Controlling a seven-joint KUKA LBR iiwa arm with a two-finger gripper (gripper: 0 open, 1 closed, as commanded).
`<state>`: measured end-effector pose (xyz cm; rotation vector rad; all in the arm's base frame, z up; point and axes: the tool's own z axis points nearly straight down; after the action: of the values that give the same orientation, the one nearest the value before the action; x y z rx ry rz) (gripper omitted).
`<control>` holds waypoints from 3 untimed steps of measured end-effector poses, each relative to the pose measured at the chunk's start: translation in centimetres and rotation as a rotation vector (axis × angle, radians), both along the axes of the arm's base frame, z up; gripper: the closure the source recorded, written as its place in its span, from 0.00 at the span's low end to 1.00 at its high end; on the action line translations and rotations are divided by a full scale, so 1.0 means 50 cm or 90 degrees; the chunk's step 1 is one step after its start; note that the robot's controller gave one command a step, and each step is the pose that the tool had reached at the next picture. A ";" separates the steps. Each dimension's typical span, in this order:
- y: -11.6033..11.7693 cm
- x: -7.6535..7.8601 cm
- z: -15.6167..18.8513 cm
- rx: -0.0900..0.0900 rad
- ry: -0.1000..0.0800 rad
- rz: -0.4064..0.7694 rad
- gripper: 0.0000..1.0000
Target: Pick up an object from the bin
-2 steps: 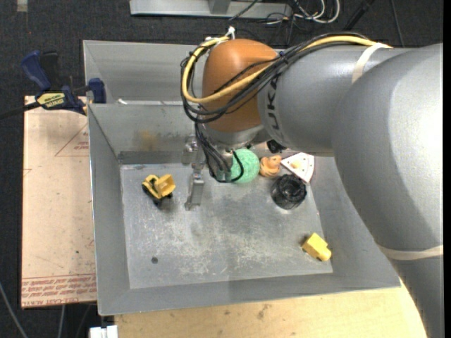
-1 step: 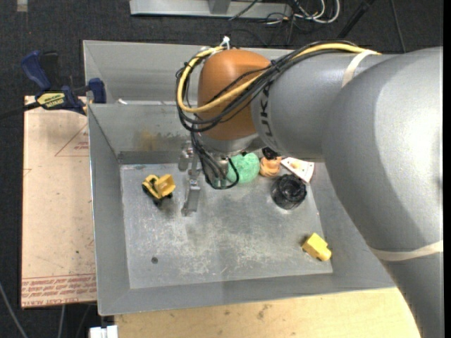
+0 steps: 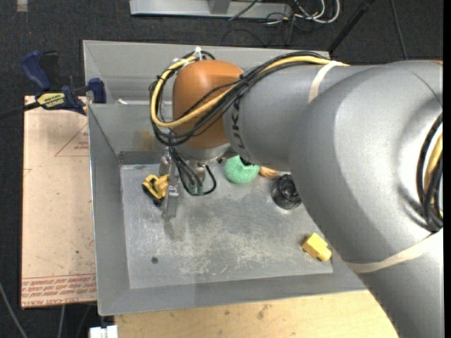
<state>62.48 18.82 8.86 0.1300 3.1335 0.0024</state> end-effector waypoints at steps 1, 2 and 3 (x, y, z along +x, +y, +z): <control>0.011 0.019 -0.033 0.000 0.001 -0.002 1.00; 0.011 0.019 -0.033 0.000 0.001 -0.002 1.00; 0.006 0.037 0.022 0.000 0.003 -0.001 1.00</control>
Offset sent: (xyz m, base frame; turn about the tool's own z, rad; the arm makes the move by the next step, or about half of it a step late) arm 0.0000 0.0000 0.0000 0.0000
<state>64.34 19.10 9.96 0.1331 3.1383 0.0021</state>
